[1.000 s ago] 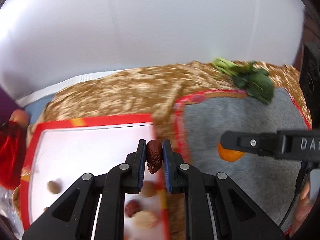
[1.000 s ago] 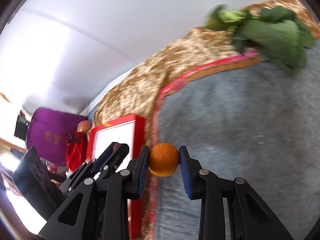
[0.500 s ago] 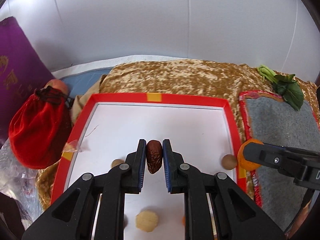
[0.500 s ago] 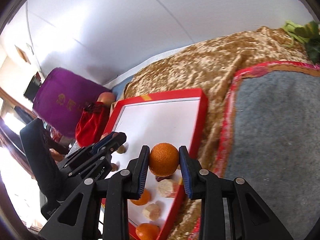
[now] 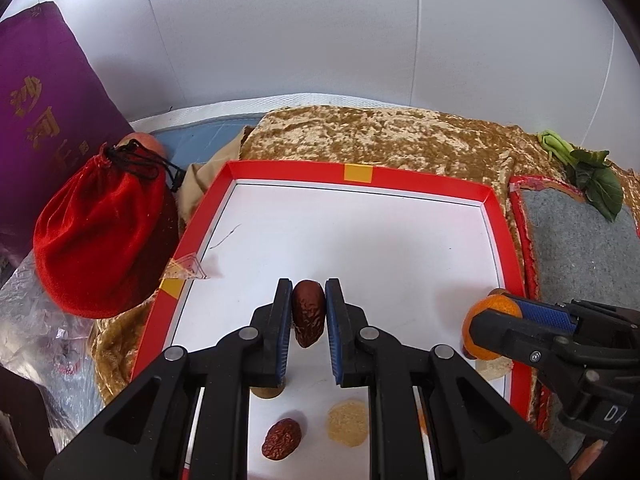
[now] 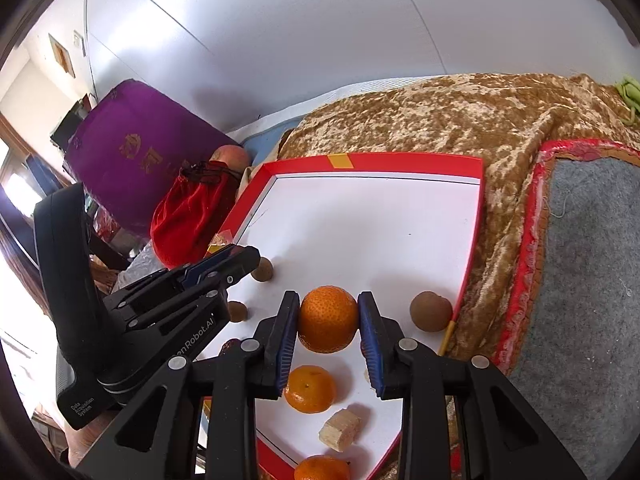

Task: Organize fruits
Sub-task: 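Carry the red date and mandarin with both tools over the white tray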

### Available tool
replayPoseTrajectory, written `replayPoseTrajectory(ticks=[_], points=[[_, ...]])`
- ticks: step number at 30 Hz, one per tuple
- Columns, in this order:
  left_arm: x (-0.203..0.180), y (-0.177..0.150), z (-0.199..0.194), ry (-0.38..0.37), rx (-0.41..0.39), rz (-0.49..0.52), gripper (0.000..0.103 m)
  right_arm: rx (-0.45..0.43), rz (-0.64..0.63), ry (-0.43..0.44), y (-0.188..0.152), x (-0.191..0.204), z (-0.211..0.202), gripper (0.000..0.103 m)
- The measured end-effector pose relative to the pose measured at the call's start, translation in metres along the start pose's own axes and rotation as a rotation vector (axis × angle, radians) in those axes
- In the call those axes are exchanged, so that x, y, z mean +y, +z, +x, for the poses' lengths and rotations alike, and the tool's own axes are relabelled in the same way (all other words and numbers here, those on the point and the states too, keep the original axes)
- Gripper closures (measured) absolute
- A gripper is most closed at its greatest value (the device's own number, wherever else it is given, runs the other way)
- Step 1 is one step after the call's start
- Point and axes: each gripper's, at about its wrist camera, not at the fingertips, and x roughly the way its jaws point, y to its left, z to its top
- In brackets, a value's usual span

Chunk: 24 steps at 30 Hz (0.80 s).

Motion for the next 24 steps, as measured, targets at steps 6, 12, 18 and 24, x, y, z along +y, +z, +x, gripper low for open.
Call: replayPoseTrajectory(ticks=[6,12,18,24], points=[[0.005,-0.004,0.002,0.011,0.014,-0.008,0.089,-0.005,-0.086,-0.058,-0.004,0.014,0.006,0.073],[0.006,-0.006,0.007,0.022,0.031,-0.004,0.089,-0.017,-0.175,-0.158,-0.011,0.023,0.009,0.073],[0.006,-0.006,0.009,0.029,0.037,0.001,0.089,-0.044,-0.263,-0.243,-0.017,0.034,0.009,0.073],[0.006,-0.008,0.01,0.038,0.039,0.008,0.089,-0.065,-0.317,-0.309,-0.021,0.041,0.01,0.073]])
